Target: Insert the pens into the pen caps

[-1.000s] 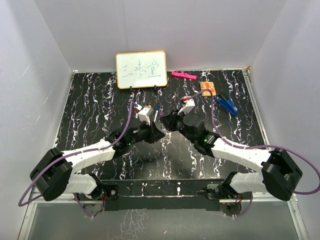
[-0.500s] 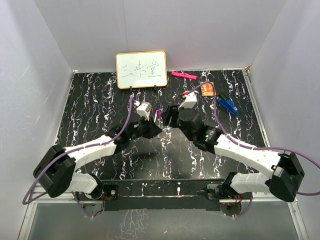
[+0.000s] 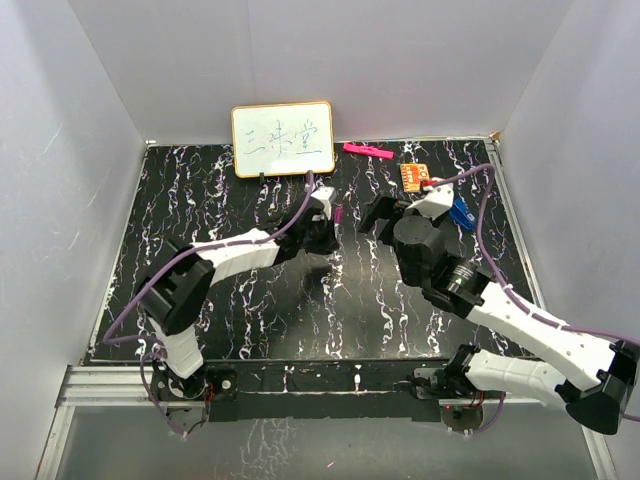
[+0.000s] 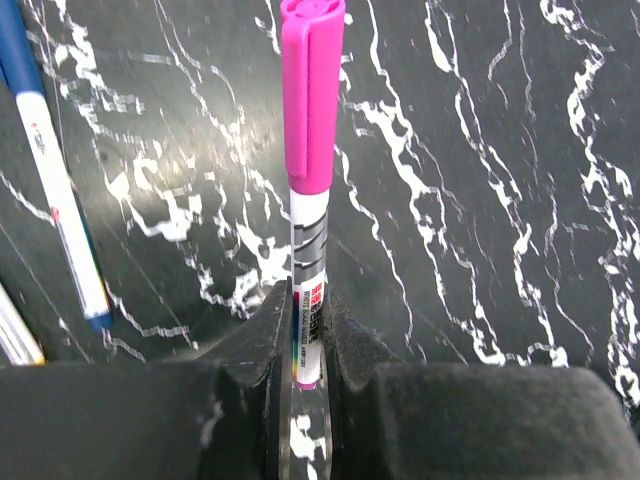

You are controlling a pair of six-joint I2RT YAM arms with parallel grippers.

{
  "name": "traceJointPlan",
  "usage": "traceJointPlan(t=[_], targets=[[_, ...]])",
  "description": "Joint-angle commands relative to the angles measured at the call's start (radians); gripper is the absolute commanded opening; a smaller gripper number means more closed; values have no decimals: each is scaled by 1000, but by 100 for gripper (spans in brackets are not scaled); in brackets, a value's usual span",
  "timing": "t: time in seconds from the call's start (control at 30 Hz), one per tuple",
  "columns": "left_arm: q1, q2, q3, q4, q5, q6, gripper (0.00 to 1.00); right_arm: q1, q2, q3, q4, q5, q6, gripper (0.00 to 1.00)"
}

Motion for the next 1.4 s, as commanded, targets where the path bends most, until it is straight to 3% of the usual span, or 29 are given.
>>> traceJointPlan(t=[0.0,0.3,0.53,0.77,0.93,1.37], targets=[[0,98,153,-133,-74,63,0,-8,-52,-30,-59,57,57,98],[0,289,401,-319,-185,88,0,-10,-86,-75,-105,58,96,98],[2,354,484,-395,-234,84,2,-13,-102,-106,-114,51,129,98],[3,394,506,-436,-241,51,9,-14,-94,-111,-123,47,136,98],[5,407,499,-437,-238,35,19,-15,-86,-116,-124,39,140,98],[12,425,498,-440,-241,11,28,-14,-74,-130,-126,32,151,98]])
